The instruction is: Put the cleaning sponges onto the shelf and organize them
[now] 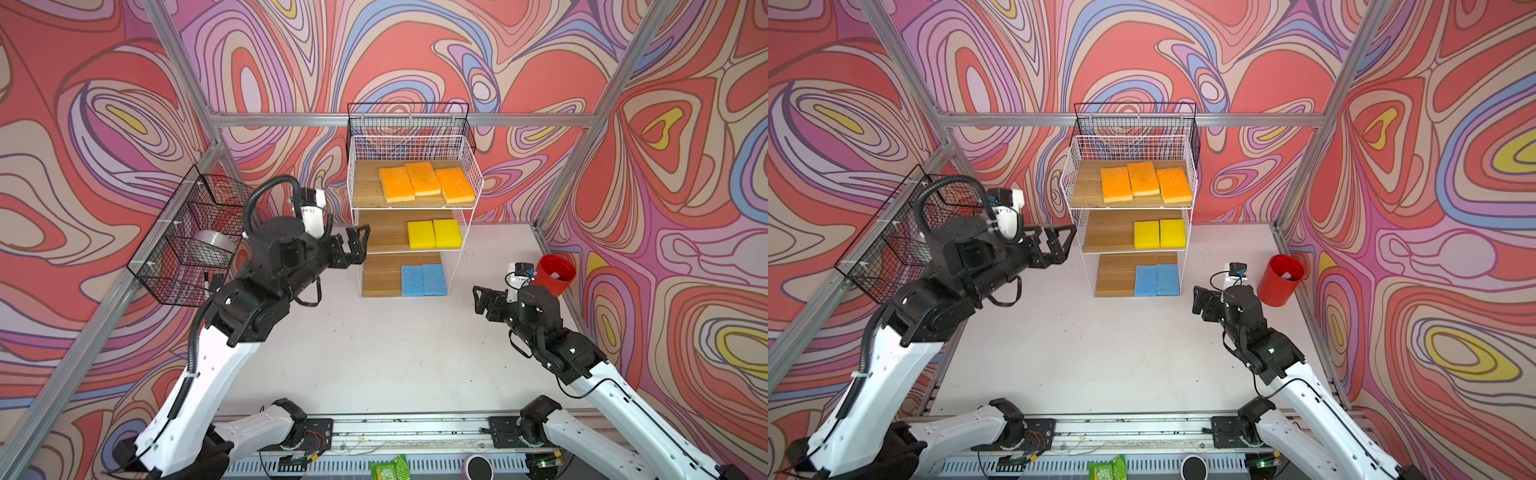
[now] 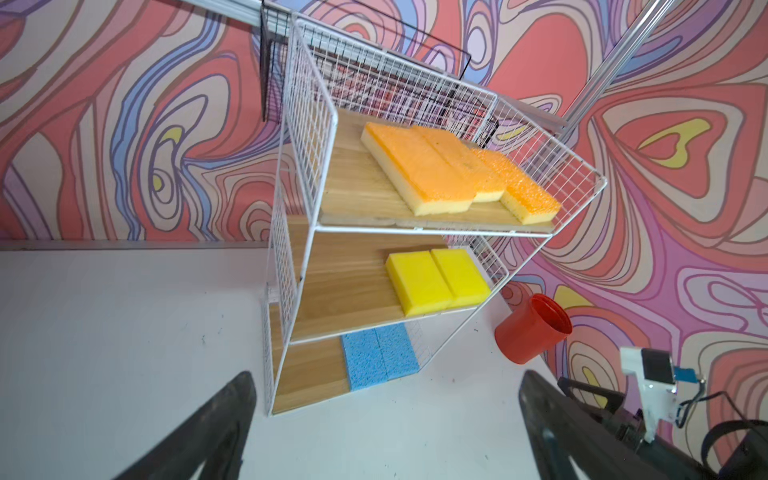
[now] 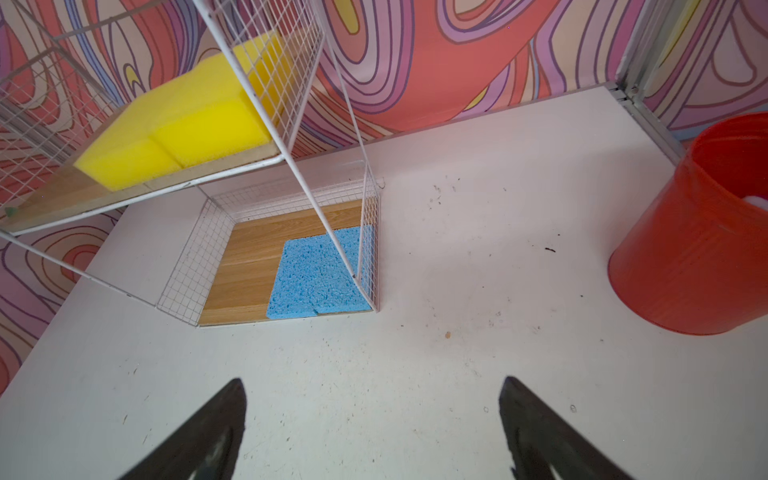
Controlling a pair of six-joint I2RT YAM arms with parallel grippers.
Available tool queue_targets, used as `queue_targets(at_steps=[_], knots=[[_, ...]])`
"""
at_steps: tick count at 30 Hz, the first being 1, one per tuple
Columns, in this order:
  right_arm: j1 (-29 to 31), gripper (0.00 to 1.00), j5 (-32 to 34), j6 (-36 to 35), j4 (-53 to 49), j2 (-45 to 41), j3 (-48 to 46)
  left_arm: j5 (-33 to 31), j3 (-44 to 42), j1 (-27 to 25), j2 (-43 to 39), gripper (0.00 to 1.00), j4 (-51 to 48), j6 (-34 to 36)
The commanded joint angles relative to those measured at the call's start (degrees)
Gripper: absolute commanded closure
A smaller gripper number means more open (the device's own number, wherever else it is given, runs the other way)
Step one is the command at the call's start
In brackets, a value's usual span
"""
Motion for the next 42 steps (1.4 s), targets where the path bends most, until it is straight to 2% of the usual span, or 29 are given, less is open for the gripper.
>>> queue_targets(at_steps=[1, 6, 11, 13, 17, 20, 23, 28, 35, 39, 41, 42], knots=[[-0.2, 0.02, 5.7, -3.2, 4.0, -1.1, -3.3, -6.8, -8.2, 0.3, -3.5, 0.00, -3.7, 0.5], [-0.3, 0.02, 10.7, -9.2, 17.1, -3.5, -13.3, -19.7, -22.6, 0.3, -7.4, 0.00, -3.3, 5.1], [-0.2, 0.02, 14.6, -15.6, 38.7, -4.3, -25.9, -25.8, -40.9, 1.8, -14.9, 0.00, 15.8, 14.2], [-0.5, 0.02, 17.1, -17.4, 44.6, -1.8, -28.6, -23.9, -46.1, 4.5, -15.0, 0.00, 21.2, 16.6], [-1.8, 0.02, 20.2, -20.4, 50.7, 5.6, -29.4, -12.8, -50.5, 15.3, -8.9, 0.00, 27.5, 15.0], [-4.5, 0.02, 18.8, -20.9, 57.8, 11.1, -31.4, -6.9, -53.8, 22.4, -3.3, 0.00, 34.0, 14.6], [-8.9, 0.02, 16.5, -19.2, 64.0, 17.5, -32.6, -3.9, -56.8, 26.3, 0.9, 0.00, 42.3, 14.8], [-13.5, 0.02, 13.3, -21.1, 77.7, 28.4, -32.3, -1.5, -57.4, 27.9, 9.1, 0.00, 53.4, 18.5], [-15.6, 0.02, 11.1, -24.7, 92.2, 39.2, -31.2, 0.9, -61.5, 28.5, 18.3, 0.00, 68.6, 22.6], [-16.5, 0.02, 9.3, -25.4, 97.7, 44.0, -30.3, 0.2, -60.3, 29.1, 21.2, 0.00, 69.8, 24.1], [-16.8, 0.02, 10.0, -26.0, 101.8, 47.4, -30.2, -0.5, -61.3, 29.3, 22.5, 0.00, 74.9, 24.9], [-17.2, 0.02, 10.1, -25.7, 105.3, 49.7, -30.6, 0.7, -60.3, 30.0, 23.0, 0.00, 72.9, 24.4]])
